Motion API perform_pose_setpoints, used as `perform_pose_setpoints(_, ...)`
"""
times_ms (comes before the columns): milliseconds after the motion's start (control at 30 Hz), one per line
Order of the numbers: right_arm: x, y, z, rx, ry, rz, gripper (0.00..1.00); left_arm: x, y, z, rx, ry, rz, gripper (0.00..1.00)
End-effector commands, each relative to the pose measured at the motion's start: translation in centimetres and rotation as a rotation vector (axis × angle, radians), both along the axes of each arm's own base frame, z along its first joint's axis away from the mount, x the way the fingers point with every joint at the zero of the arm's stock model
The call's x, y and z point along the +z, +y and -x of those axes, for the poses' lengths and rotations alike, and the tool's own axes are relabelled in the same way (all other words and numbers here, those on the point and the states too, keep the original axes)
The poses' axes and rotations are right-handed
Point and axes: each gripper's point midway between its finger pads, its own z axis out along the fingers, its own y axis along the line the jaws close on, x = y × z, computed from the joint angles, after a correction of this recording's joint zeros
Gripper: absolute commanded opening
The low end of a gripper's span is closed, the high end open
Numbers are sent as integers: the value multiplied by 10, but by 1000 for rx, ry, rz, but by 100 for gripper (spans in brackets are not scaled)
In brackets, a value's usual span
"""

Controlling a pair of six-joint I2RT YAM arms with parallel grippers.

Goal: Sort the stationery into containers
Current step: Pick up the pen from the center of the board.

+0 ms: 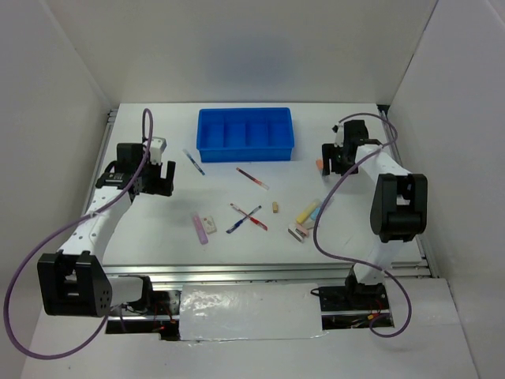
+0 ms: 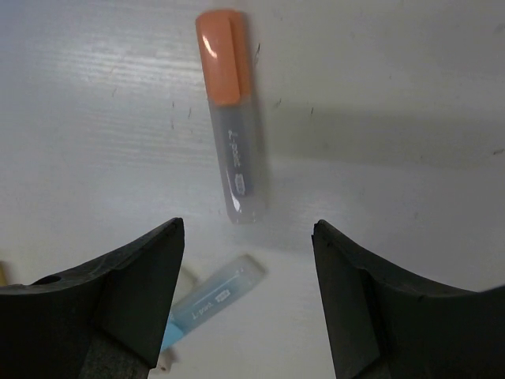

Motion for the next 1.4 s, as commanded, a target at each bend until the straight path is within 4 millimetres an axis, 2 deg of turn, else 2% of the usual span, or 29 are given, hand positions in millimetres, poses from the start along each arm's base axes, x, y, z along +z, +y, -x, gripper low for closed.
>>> perform_pose_setpoints(0,9,0,-21,2,-13,27,73,2,3,-7,14,-14,-7,99)
perform_pose_setpoints(33,5,-4,-27,-5,-6,44,72,2,3,-7,16,-14,-7,99)
perform_pose_setpoints(67,4,7,-29,22,-6,53,72,2,3,-8,17,-14,-6,99)
perform_pose_setpoints(100,2,10,-31,28,-1,62,71,2,3,-8,18,-12,-7,99)
perform_pose_setpoints(233,-12,11,-38,43,30,102,64,-1,4,-10,26,-10,-9,99)
perform_pose_setpoints(400,-25,13,-40,54,62,134,61,-4,4,-11,29,-7,-5,99)
perform_pose_setpoints(767,-27,14,-50,70,120,129,52,-5,4,-14,31,-8,-3,99)
perform_pose_setpoints(833,-28,15,-47,76,143,128,48,-4,4,-14,30,-8,-4,99)
perform_pose_setpoints(1033,-33,15,-41,96,211,134,47,-2,6,-16,29,-14,-11,99)
perform_pose_setpoints(1200,-33,12,-33,108,244,140,52,-2,6,-17,26,-12,-14,99)
perform_pose_setpoints(1367,-38,11,-23,118,285,143,52,-2,5,-16,24,-9,-12,99)
